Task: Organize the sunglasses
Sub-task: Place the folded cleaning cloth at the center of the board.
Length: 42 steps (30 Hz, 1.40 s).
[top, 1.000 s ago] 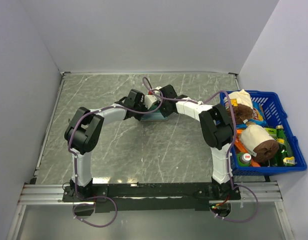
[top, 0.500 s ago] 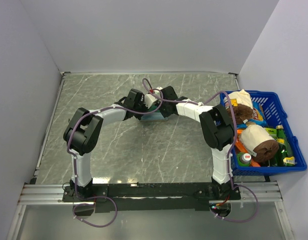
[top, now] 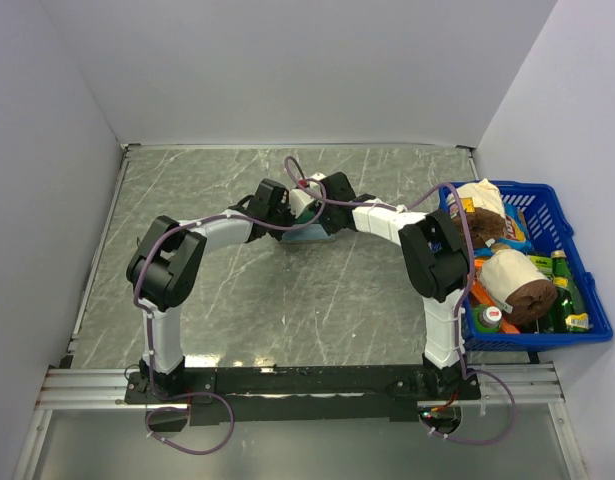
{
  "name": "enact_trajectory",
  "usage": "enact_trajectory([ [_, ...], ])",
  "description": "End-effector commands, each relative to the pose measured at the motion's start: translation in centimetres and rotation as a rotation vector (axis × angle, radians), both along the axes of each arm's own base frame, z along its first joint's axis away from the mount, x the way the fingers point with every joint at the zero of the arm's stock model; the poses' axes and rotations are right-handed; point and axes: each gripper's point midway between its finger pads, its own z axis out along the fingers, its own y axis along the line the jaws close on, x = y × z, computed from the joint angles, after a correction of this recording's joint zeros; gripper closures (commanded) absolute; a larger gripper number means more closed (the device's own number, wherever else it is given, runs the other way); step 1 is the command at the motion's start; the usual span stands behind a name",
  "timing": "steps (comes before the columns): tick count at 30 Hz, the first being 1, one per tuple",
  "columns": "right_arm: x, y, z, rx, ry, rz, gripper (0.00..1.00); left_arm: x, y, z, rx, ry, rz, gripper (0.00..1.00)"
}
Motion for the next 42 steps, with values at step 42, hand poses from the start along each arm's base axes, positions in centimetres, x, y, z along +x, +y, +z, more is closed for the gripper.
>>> enact_trajectory([
  [42, 1.3, 0.9, 3.9, 0.031, -0.126, -0.008, 1.0, 1.6, -0.2, 3.7, -0.032, -0.153, 0.037, 0.99],
])
